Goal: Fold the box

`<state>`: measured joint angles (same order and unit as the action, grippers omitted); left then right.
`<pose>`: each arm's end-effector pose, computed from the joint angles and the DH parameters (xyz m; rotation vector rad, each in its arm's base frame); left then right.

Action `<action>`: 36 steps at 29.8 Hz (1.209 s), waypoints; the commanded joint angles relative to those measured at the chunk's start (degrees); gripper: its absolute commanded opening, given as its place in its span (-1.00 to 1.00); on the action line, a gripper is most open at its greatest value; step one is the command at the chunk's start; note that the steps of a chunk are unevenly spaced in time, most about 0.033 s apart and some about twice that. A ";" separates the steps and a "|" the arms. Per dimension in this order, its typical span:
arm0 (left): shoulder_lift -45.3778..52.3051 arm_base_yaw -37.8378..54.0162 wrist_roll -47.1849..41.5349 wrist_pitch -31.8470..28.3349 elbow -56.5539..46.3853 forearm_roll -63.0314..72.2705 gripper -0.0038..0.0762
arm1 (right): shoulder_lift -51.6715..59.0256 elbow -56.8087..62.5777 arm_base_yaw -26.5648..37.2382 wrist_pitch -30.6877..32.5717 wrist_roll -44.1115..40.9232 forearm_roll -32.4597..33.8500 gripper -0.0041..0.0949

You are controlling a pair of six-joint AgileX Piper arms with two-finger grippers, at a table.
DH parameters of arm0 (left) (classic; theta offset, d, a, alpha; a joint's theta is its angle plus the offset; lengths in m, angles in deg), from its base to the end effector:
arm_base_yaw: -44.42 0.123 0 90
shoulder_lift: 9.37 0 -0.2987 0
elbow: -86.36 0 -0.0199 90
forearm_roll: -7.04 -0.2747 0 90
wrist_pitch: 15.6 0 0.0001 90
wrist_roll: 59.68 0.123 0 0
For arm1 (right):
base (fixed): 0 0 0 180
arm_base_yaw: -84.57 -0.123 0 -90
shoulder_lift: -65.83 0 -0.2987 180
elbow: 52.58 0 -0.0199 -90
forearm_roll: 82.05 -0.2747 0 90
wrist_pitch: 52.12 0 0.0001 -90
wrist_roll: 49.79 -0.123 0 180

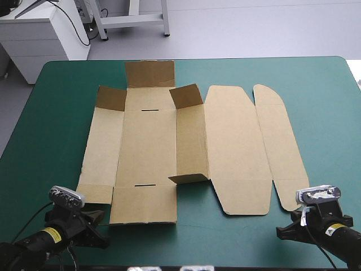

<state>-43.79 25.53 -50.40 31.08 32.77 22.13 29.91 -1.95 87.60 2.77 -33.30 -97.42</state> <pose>0.1010 -0.0592 0.2378 0.4559 2.3053 -0.3961 0.1087 0.0210 0.2420 -0.1906 2.4241 0.1853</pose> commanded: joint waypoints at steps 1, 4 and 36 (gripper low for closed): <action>-0.45 0.02 0.03 -2.86 2.07 1.30 -0.92 | -0.25 -1.79 -0.11 -2.18 0.16 -1.05 -0.92; -0.45 0.02 0.03 -2.86 2.07 1.39 -0.92 | -0.25 -1.79 -0.11 -2.18 0.16 -1.05 -0.92; -15.04 0.02 -2.02 -0.37 26.75 -1.91 -0.92 | -0.25 -1.79 -0.11 -2.18 0.04 -1.05 -0.92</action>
<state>-54.89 25.53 -51.69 34.57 56.04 20.52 29.91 -1.95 87.60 2.77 -33.30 -97.48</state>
